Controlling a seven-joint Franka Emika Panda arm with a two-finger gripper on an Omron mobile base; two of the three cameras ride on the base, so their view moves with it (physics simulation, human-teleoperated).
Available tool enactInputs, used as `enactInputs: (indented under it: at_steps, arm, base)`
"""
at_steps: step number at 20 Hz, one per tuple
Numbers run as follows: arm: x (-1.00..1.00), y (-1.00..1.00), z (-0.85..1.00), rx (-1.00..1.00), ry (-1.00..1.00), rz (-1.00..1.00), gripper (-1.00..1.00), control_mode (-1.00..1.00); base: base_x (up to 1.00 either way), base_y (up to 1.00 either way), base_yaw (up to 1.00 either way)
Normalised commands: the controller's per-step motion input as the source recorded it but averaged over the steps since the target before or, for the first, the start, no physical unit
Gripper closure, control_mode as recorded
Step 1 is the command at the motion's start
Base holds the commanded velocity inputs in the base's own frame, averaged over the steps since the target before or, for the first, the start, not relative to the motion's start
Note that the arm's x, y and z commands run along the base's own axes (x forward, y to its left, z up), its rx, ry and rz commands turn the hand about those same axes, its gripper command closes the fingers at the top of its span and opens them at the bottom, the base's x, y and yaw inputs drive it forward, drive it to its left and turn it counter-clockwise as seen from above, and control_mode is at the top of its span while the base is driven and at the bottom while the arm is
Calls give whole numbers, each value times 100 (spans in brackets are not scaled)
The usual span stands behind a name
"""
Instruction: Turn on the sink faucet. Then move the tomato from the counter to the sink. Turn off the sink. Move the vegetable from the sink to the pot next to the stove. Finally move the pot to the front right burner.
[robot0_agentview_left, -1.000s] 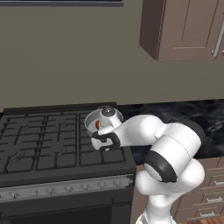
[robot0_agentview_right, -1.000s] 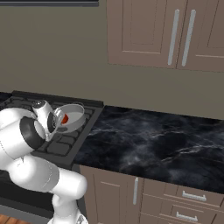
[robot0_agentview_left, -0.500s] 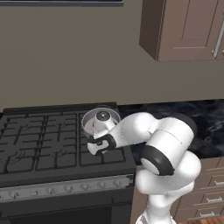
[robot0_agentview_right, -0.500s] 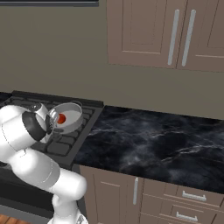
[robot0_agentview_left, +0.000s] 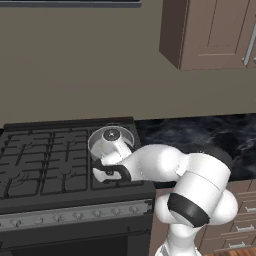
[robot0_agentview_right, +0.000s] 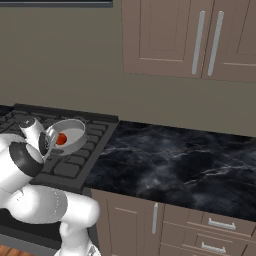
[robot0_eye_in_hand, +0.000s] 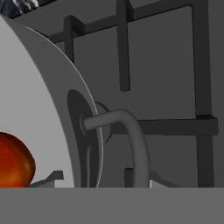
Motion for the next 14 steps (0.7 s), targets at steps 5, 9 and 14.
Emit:
enactInputs:
  at_steps: [5,9,14]
  arm:
    - [-36,0,10,6,16,-17,100,-100]
    - [-14,11,0,6,18,-6,100,-100]
    - [-6,22,-5,2,11,0,100,-100]
  base:
    - [0,0,0]
    - [0,0,0]
    - [0,0,0]
